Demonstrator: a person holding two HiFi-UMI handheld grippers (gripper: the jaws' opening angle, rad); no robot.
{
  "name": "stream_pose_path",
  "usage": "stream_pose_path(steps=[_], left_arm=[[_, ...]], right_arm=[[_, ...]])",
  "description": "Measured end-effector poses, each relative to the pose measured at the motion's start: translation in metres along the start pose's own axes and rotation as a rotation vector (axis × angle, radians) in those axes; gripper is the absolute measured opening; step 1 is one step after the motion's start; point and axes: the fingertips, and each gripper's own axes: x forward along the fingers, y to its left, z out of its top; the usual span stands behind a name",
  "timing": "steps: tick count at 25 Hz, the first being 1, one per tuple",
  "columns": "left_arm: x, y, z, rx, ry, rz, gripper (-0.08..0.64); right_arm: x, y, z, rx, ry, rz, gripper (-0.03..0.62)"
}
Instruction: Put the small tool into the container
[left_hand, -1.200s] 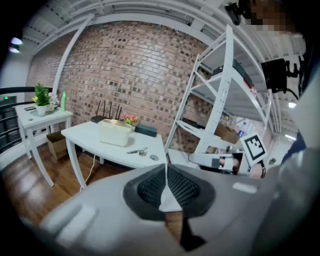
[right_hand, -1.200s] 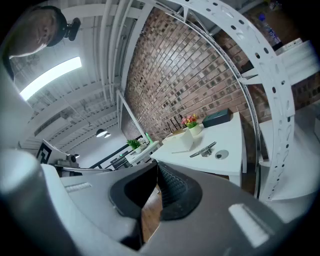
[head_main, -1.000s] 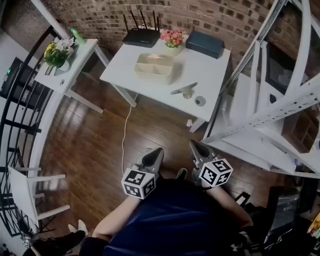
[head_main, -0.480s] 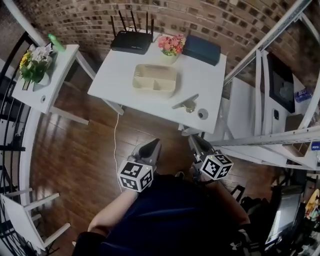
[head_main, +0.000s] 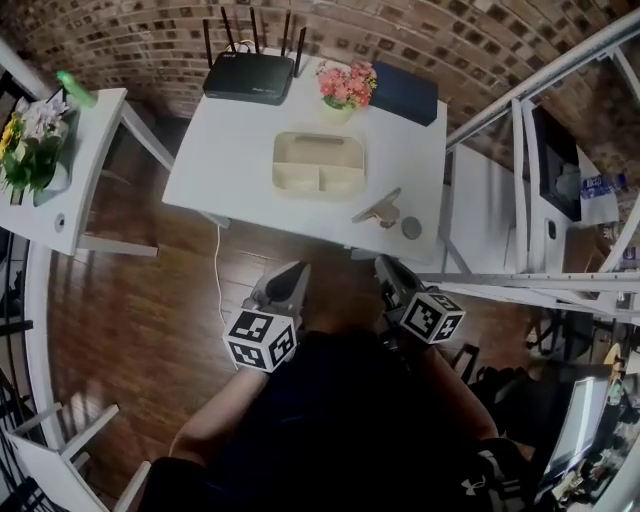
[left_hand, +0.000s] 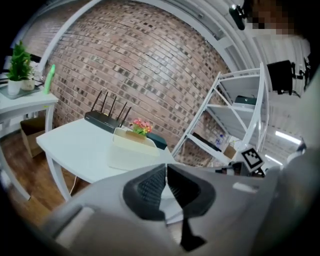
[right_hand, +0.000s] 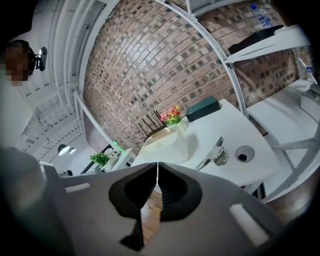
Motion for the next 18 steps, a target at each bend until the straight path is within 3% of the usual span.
stream_pose_path(steps=[3,6,11,18], left_arm=[[0.002,0.011,0.009,-0.014,-0.007,0.002,0.012],[0.005,0.02,0.015,-0.023,-0.013,0.015,0.012],[0.012,0.031,0.02,-0.022,-0.017,0.066,0.012],[0.016,0.041,0.042,0.005,-0.065,0.248,0.055]], right_arm=[[0.012,-0.005,0.005,0.01,0.01,-0.031,0.024],[0.024,-0.022,0.008,0.039,0.027,-0.064,0.096],[0.047,-0.076,0.016,0.134,0.044,-0.114,0.156],[0.076,-0.173,0.007,0.278,0.137,-0.199,0.196]])
